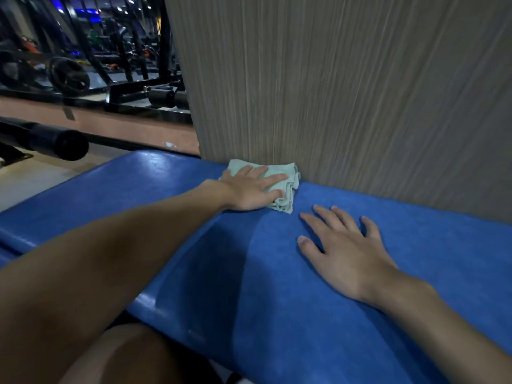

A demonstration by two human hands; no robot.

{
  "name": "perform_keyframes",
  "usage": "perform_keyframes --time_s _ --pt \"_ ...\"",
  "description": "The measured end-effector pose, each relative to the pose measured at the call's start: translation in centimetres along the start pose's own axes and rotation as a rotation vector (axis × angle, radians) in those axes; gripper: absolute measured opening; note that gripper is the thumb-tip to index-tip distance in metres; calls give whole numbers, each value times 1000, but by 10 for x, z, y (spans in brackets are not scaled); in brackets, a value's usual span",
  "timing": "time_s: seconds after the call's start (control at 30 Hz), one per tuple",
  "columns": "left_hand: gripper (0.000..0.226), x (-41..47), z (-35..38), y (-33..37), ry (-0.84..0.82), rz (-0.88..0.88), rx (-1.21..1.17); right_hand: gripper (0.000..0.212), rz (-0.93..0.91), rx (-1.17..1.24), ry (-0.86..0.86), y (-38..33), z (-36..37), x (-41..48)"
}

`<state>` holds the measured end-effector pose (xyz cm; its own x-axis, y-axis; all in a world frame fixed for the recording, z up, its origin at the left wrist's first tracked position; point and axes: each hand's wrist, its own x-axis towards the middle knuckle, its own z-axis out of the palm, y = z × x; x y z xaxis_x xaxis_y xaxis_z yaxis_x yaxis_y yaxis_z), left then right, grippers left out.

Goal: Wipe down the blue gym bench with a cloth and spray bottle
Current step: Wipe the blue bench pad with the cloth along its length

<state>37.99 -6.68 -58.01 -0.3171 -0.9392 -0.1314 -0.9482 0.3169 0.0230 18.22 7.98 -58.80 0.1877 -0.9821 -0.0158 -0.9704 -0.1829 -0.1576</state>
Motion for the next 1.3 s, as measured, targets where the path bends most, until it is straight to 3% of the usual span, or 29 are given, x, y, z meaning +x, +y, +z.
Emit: perform_keyframes --time_s 0.17,0.37,0.57,0.77,1.1,1.3 --pt "58 -23 8 -2 3 33 5 60 3 15 7 0 0 0" --pt "73 -127 20 -2 23 111 68 60 10 33 5 -2 -1 -2" --pt "67 -211 24 1 26 163 70 56 13 -20 2 -6 -10 -3" --pt "64 -177 23 -5 -4 140 65 62 -6 18 -9 -12 -7 8" --pt "57 -14 0 -20 -18 25 -12 61 -22 -14 -8 -9 -1 10" --pt "57 -19 3 -24 -18 31 -3 61 -22 0 -5 -8 -2 10"
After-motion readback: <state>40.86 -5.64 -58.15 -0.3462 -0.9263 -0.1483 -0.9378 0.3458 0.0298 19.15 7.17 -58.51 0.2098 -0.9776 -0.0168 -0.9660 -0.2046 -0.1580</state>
